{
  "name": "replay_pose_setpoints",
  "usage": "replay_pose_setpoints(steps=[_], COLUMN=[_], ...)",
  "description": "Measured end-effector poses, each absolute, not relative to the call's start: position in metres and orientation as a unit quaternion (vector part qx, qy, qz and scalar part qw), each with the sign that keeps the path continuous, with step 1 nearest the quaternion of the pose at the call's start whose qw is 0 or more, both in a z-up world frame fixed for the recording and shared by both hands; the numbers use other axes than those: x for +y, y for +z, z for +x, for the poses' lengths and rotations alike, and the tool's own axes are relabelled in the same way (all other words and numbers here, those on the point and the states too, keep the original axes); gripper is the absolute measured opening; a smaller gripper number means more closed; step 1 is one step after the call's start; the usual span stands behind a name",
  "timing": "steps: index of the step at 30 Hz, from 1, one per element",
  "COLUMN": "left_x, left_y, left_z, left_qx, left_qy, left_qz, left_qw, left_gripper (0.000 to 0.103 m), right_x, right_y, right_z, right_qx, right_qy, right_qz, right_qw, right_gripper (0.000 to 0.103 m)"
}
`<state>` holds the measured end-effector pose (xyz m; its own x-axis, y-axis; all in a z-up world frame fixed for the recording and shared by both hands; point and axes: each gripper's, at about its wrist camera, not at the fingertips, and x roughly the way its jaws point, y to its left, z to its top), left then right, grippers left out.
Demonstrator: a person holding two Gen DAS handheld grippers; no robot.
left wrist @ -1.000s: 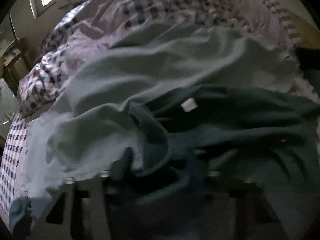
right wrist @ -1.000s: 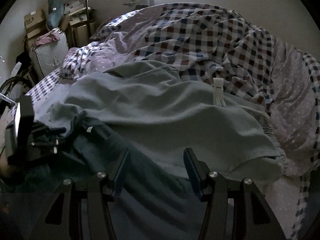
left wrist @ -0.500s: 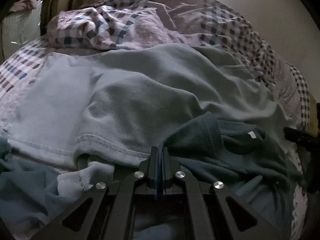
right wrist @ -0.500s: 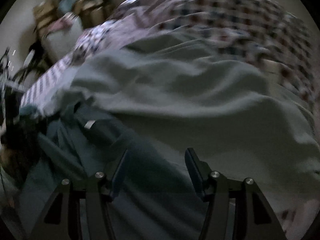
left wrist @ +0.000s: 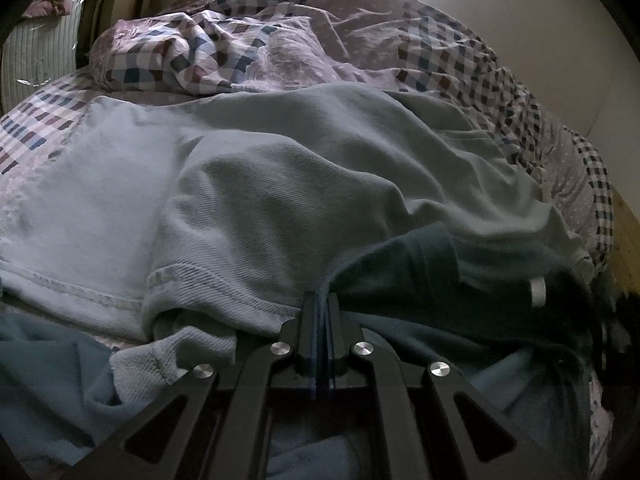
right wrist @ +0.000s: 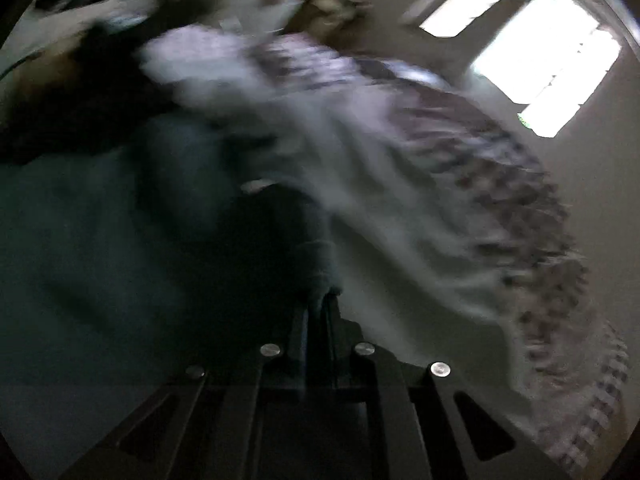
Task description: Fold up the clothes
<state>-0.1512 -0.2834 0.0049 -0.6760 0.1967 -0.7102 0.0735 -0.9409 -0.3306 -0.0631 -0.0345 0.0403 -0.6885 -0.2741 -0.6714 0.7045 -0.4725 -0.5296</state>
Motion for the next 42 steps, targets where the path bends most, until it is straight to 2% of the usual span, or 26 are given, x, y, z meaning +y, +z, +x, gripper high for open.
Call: replay_pose_setpoints(steps=[3,4,6,7,8,12,15,18,22,31,33,36,42], left_x=[-0.284,-0.284,-0.284,-0.284,-0.284,-0.284,-0.284,-0.284,-0.284,-0.284,-0.284,-0.284,-0.279], left_y=[0.004,0.004,0.004,0.004,0.004,0.004,0.003,0.002,0.002,0.002,0.001,0.002,0.008], left_z=[-0.151,-0.151,-0.151,-0.151,-0.151,-0.151,-0.151,-0.151,-0.151,-0.152,-0.152,-0.152,-0.153], left_qx=[-0.170,-0.170,-0.169,-0.169,-0.169,-0.170,-0.171,-0.172,-0.172,-0.172,-0.172,-0.172,-0.158], left_qy=[0.900,0.900,0.901,0.901,0.901,0.901,0.902,0.902,0.902,0.902,0.902,0.902,0.902], left_qz=[-0.400,-0.399,-0.398,-0.398,-0.398,-0.396,-0.396,-0.395,-0.395,-0.394,-0.394,-0.394,-0.400], left_qw=[0.035,0.036,0.036,0.036,0.036,0.037,0.038,0.039,0.040,0.041,0.041,0.041,0.034], left_gripper=[0.004,0.004,0.004,0.004,0.004,0.004,0.004,0.004,0.004,0.004,0.004,0.004,0.002], right_x=[-0.035,-0.035,-0.030,-0.026,-0.022,-0.002,0.002,-0.011,-0.028,-0.044,-0.043,-0.040,-0.008], right_y=[0.027,0.023,0.031,0.036,0.046,0.077,0.082,0.070,0.048,0.026,0.027,0.031,0.078], right_z=[-0.037,-0.029,-0.027,-0.028,-0.034,-0.077,-0.117,-0.141,-0.142,-0.141,-0.137,-0.129,-0.127], right_qx=[0.422,0.423,0.385,0.364,0.340,0.264,0.240,0.260,0.288,0.288,0.290,0.312,0.276], right_qy=[-0.775,-0.759,-0.740,-0.732,-0.737,-0.780,-0.788,-0.770,-0.738,-0.705,-0.700,-0.709,-0.801], right_qz=[0.307,0.324,0.361,0.376,0.379,0.373,0.384,0.405,0.425,0.452,0.451,0.437,0.360], right_qw=[0.356,0.374,0.418,0.436,0.445,0.427,0.417,0.419,0.437,0.465,0.471,0.458,0.390], right_gripper=[0.007,0.010,0.022,0.037,0.046,0.048,0.048,0.047,0.040,0.042,0.038,0.007,0.005])
